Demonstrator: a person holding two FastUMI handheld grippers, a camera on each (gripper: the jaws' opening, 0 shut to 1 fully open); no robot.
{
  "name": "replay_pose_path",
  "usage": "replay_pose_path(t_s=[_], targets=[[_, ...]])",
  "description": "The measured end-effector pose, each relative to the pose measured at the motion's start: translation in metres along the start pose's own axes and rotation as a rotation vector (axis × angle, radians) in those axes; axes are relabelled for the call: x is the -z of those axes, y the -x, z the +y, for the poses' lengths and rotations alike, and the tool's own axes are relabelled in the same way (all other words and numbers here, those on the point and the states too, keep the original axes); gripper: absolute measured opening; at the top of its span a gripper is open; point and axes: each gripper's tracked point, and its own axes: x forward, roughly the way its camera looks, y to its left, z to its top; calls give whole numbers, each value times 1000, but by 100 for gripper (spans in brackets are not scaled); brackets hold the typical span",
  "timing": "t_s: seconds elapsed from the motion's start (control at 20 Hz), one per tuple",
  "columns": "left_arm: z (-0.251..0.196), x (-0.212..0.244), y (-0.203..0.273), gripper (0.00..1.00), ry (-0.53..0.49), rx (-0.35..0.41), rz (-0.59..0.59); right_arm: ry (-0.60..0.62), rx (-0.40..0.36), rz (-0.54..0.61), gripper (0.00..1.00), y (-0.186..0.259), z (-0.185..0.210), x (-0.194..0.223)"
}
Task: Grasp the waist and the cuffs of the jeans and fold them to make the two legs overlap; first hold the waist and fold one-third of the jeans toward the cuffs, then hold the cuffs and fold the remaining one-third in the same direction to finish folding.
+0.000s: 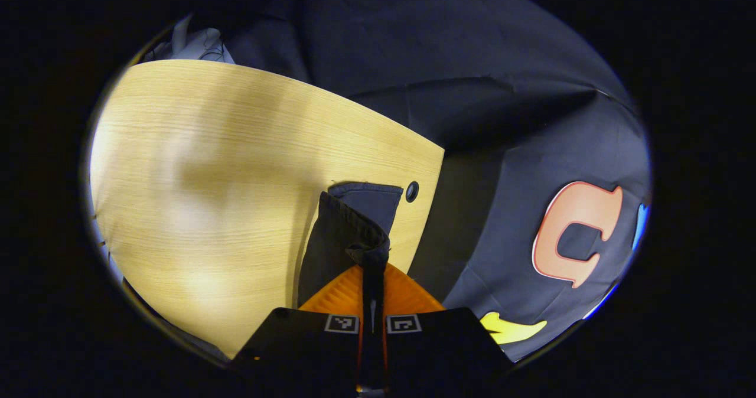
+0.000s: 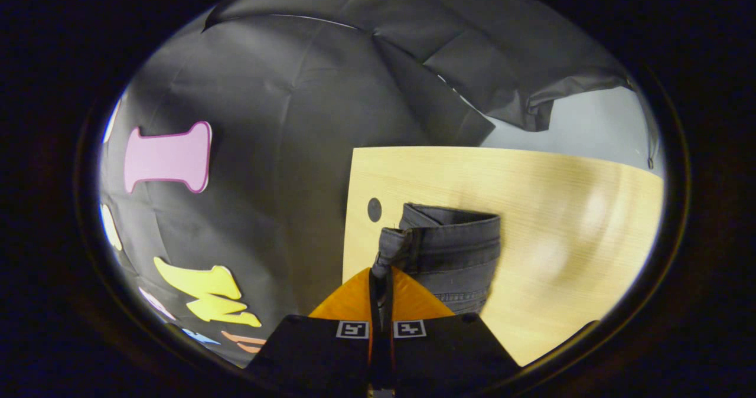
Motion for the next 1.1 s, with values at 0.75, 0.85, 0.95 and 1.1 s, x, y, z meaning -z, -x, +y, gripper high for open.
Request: replay_pose_path(t_s=[0.75,0.85,0.95,1.1], targets=[[-32,-17,-156,3,-130,-145,-26,10,7,-54,1,-116,0,-8],[-29,-18,-164,3,-145,-160,-25,22,17,-57,1,-122,-2,-8],[-26,-19,-170,3,-163,-174,-27,27,21,-63,1,-126,-4,-9],[-27,-19,-179,4,-182,-176,-24,30,31,-65,1,-132,-6,-9]])
